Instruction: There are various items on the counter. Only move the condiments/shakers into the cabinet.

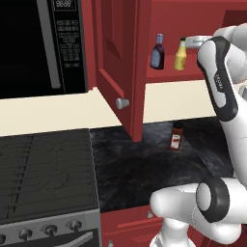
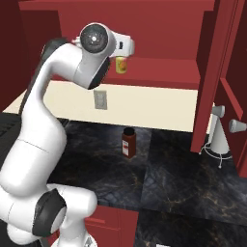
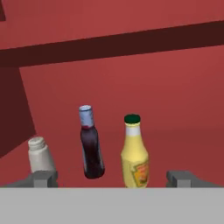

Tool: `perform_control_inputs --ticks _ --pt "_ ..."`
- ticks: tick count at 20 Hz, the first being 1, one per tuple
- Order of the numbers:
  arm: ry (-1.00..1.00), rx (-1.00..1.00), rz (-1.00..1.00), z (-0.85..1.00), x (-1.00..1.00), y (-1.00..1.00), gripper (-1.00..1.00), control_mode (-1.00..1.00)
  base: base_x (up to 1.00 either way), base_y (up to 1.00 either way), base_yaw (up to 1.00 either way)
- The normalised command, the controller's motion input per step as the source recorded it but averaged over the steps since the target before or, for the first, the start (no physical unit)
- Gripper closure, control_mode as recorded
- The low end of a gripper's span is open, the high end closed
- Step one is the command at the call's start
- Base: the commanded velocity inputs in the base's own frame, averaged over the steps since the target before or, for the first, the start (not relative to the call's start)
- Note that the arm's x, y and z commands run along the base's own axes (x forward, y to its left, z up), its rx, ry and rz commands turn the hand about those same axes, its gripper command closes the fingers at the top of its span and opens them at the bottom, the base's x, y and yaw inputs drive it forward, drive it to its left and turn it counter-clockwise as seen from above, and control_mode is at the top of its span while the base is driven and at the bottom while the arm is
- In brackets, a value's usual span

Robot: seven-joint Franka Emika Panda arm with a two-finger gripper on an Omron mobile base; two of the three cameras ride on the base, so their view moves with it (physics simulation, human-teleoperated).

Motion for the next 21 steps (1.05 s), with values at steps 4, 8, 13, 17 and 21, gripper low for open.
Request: perform_control_inputs --ticks 4,8,13,17,21 --pt "0.00 -0.03 0.00 0.07 -1.00 0.54 -1.00 -1.00 0.00 0.00 0.00" --pt "0.06 -0.05 0.00 -0.07 -1.00 0.44 -1.00 -1.00 0.00 0.00 0.00" --pt "0.08 -0.05 0.00 -0.38 -1.00 0.27 -1.00 -1.00 0.00 0.00 0.00" --pt "0.15 -0.04 0.00 -0.51 -0.80 0.12 -1.00 -1.00 0.00 0.00 0.00" --pt "0.22 -0.05 0.00 -0.56 -0.37 0.10 -1.00 -1.00 0.00 0.00 0.00"
